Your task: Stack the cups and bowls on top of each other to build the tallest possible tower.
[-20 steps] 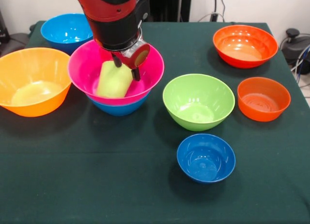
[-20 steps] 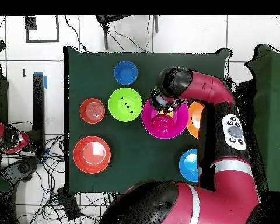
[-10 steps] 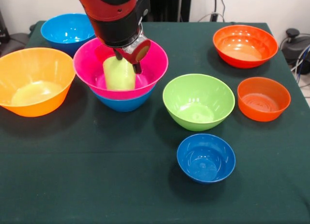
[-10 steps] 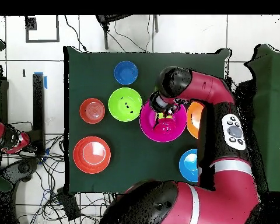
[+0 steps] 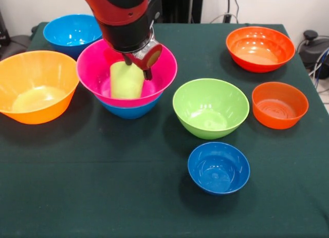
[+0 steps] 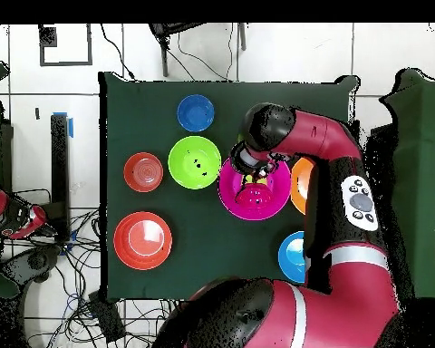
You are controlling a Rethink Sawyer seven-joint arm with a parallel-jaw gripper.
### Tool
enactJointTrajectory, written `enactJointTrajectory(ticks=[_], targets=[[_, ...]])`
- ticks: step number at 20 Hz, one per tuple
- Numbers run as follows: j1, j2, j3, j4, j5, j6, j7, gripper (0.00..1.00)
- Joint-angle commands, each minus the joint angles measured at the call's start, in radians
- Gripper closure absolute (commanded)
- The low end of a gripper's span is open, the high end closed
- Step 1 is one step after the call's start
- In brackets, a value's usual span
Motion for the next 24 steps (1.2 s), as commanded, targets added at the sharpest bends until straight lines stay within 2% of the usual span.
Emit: enactJointTrajectory(ticks=[1, 8, 14, 15, 17, 24], targets=[[0.042, 0.077, 0.076, -0.075, -0.083, 0.092, -0.205, 0.00], [0.083, 0.088, 0.069, -0.120, -0.085, 0.183, -0.195, 0.00], [0.117, 0.090, 0.071, -0.151, -0.082, 0.223, -0.178, 0.00], [0.078, 0.062, 0.057, -0.095, -0.089, 0.192, -0.211, 0.00], [0.060, 0.051, 0.051, -0.075, -0.093, 0.185, -0.231, 0.00], [0.028, 0.025, 0.038, -0.033, -0.116, 0.165, -0.261, 0.00]])
